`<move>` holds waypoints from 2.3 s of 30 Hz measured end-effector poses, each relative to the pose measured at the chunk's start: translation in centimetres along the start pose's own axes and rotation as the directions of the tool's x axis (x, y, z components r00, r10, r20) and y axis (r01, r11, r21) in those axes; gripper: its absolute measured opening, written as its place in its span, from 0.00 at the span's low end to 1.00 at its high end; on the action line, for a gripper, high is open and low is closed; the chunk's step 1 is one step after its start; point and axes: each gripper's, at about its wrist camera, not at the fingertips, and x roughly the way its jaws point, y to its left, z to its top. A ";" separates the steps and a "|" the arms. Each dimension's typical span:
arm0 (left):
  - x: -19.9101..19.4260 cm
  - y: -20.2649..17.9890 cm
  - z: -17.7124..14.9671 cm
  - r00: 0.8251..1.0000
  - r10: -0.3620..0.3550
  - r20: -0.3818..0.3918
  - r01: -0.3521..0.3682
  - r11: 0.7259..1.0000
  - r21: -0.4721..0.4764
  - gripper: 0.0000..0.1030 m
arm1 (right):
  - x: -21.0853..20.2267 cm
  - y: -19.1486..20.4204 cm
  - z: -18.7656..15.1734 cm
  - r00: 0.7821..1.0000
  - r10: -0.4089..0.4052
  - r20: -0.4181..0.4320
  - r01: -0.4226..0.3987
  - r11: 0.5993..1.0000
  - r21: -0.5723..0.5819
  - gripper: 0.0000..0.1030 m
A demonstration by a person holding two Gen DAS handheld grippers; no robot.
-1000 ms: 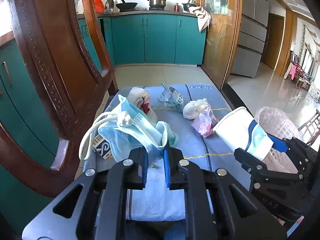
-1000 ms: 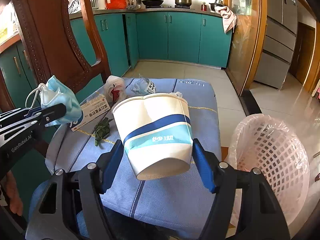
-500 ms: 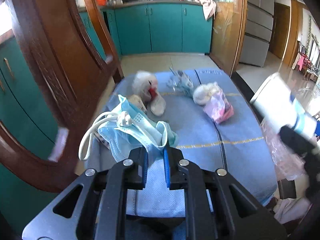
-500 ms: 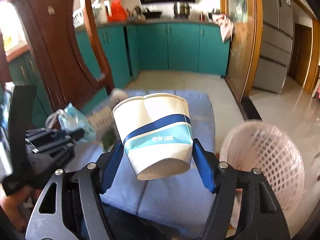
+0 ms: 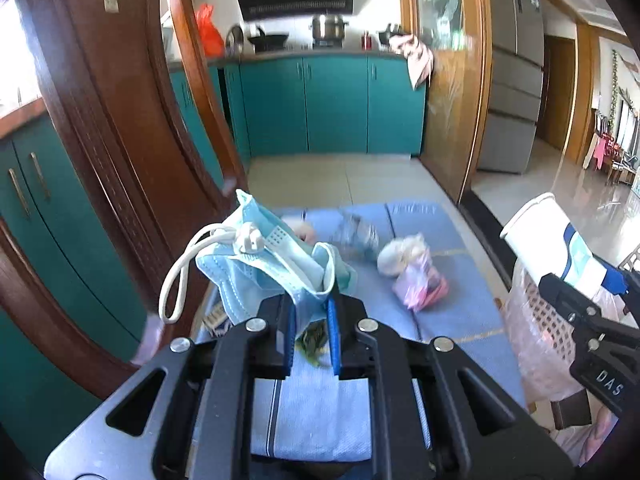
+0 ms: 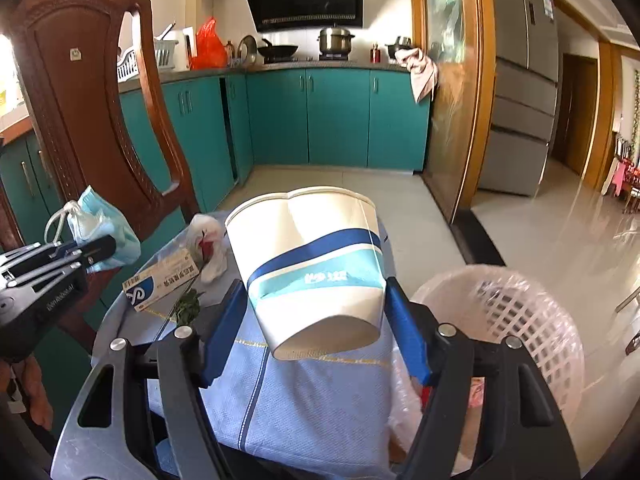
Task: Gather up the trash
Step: 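Carry the mask and cup over the wastebasket and open both tools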
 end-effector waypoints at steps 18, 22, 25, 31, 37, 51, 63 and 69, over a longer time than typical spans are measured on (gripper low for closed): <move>-2.5 -1.0 0.5 0.998 0.007 0.070 -0.008 1.000 0.011 0.14 | -1.0 0.4 0.3 0.999 0.002 0.033 -0.002 1.000 -0.008 0.66; -2.3 -1.1 0.4 0.998 0.009 0.057 -0.009 1.000 0.008 0.14 | -1.0 0.5 0.2 1.000 0.005 0.031 -0.004 1.000 -0.008 0.66; -2.1 -1.0 0.1 0.999 0.009 0.045 -0.009 1.000 0.003 0.14 | -1.0 0.4 0.0 0.999 0.013 0.030 -0.013 1.000 0.002 0.66; -1.6 -0.7 -0.2 1.000 0.006 0.027 -0.005 1.000 -0.007 0.14 | -0.8 0.7 -0.1 1.000 0.007 0.019 -0.006 1.000 -0.008 0.66; -1.9 -0.4 0.0 0.999 0.010 0.032 -0.010 1.000 -0.012 0.14 | -0.9 0.7 -0.4 1.000 0.012 0.014 -0.012 1.000 -0.005 0.66; -0.8 -1.6 0.4 1.000 -0.021 -0.004 0.021 1.000 0.012 0.14 | -1.3 -2.1 -0.1 1.000 -0.007 0.015 0.007 0.999 0.032 0.66; 3.2 -16.9 0.3 0.892 -0.402 -0.208 0.436 0.885 0.161 0.15 | -1.9 -16.9 -5.1 0.967 -0.221 -0.130 0.244 0.949 0.201 0.67; 5.7 -24.0 -0.4 0.695 -0.617 -0.370 0.702 0.694 0.162 0.32 | -0.8 -19.9 -7.1 0.954 -0.228 -0.196 0.272 0.931 0.242 0.68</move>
